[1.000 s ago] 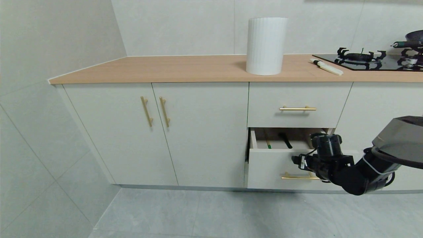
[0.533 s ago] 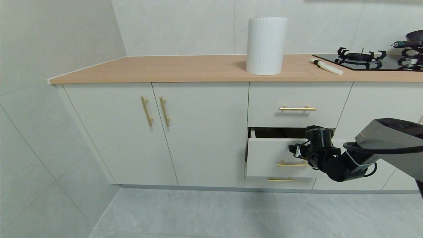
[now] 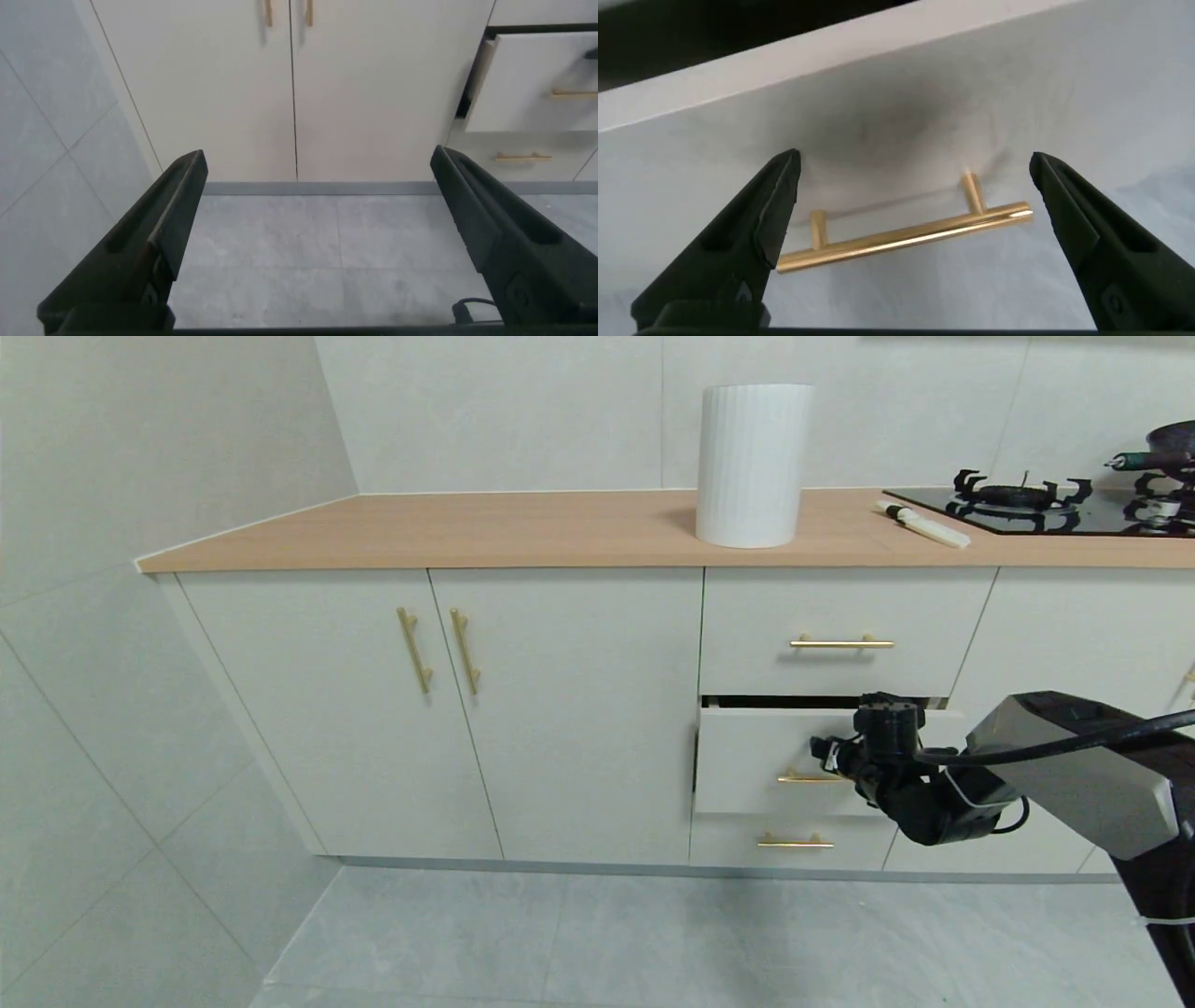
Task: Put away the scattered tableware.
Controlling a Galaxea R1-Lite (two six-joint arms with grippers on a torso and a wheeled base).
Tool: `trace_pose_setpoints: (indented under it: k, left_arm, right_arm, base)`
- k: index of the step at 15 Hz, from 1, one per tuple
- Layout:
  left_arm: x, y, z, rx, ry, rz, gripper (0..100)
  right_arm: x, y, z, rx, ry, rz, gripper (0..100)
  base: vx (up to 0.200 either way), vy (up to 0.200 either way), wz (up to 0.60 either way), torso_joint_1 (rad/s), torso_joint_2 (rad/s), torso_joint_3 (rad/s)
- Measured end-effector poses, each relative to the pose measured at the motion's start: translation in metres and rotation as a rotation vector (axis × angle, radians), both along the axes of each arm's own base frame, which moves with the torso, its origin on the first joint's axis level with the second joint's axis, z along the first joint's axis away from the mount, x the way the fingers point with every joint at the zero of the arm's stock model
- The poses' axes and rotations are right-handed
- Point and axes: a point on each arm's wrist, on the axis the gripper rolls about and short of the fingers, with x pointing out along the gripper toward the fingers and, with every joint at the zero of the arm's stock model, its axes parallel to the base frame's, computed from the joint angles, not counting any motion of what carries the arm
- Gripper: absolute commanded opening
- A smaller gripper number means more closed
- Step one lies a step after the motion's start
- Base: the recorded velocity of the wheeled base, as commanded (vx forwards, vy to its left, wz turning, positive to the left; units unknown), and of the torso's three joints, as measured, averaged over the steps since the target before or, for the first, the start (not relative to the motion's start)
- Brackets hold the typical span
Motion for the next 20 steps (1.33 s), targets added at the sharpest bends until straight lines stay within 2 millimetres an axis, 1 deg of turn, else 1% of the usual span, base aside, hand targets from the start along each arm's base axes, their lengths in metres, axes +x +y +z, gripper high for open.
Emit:
trace_pose_setpoints:
  k: [3,5,10,13,20]
  left_arm:
    - [0.0,0.0,0.0,0.0,0.0,0.0,100]
    - [0.0,0.0,0.0,0.0,0.0,0.0,100]
    - [0.0,0.0,0.0,0.0,0.0,0.001,100]
    - [0.0,0.0,0.0,0.0,0.0,0.0,100]
    - [0.0,0.0,0.0,0.0,0.0,0.0,100]
  right_arm:
    - [0.009,-0.001,-0.005,0.044,-0.022,-0.021,100]
    - [0.014,-0.005,-0.01,0.053,-0.024,-0.032,100]
    - [0.026,-0.011,-0.013,0.097,-0.065,-0.06,100]
    - [0.038,-0.014,-0.013,0.121,-0.113,-0.087,100]
    - [0.046,-0.018,-0.019,0.13,-0.133,-0.104,100]
  base:
    - [0.0,0.0,0.0,0.0,0.0,0.0]
    - [0.0,0.0,0.0,0.0,0.0,0.0]
    - [0.0,0.0,0.0,0.0,0.0,0.0]
    - [0.0,0.0,0.0,0.0,0.0,0.0]
    - [0.0,0.0,0.0,0.0,0.0,0.0]
